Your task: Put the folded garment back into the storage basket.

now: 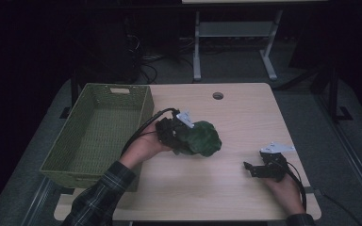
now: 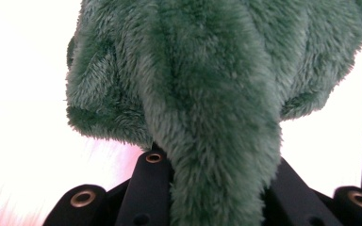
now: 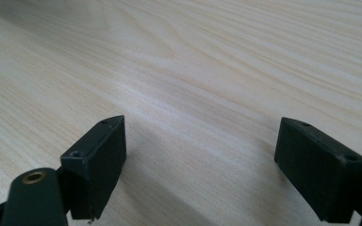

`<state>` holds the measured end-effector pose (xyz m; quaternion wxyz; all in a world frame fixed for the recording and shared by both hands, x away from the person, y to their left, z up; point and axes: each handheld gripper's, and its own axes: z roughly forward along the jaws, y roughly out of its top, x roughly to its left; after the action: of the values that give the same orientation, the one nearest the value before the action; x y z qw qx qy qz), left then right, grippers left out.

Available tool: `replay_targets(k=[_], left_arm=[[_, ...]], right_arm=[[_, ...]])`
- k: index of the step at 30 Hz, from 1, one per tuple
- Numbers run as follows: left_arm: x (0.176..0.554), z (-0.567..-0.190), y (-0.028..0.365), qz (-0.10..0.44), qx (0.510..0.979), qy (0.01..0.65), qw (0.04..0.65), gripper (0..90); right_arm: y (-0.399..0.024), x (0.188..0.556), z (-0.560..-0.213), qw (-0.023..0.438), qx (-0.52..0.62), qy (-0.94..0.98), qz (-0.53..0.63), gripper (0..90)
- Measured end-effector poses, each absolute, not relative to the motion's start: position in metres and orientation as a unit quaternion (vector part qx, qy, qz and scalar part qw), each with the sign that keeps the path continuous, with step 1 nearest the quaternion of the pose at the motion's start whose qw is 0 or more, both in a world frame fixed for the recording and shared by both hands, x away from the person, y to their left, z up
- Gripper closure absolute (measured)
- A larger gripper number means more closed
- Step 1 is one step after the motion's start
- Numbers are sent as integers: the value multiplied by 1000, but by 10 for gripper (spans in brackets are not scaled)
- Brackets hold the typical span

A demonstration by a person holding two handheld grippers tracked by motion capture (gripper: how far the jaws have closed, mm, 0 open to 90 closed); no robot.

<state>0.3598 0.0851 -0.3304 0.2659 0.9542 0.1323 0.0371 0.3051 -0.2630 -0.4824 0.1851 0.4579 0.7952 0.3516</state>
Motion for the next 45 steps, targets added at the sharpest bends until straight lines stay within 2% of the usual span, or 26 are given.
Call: replay_targets(k=[18,31,38,45], left_arm=[[367,-289,165,80,932,197,295,760],[366,-270,239,130,912,264,287,760],[365,-274,274,155,892,316,283,760],[370,-299,298,171,882,358,255,760]], right_arm=[[-263,305,-482,185,459,794,352,167],[-263,305,-482,186,460,794,352,163],[-263,305,-482,186,460,794,352,163],[-263,305,-482,185,460,794,351,163]])
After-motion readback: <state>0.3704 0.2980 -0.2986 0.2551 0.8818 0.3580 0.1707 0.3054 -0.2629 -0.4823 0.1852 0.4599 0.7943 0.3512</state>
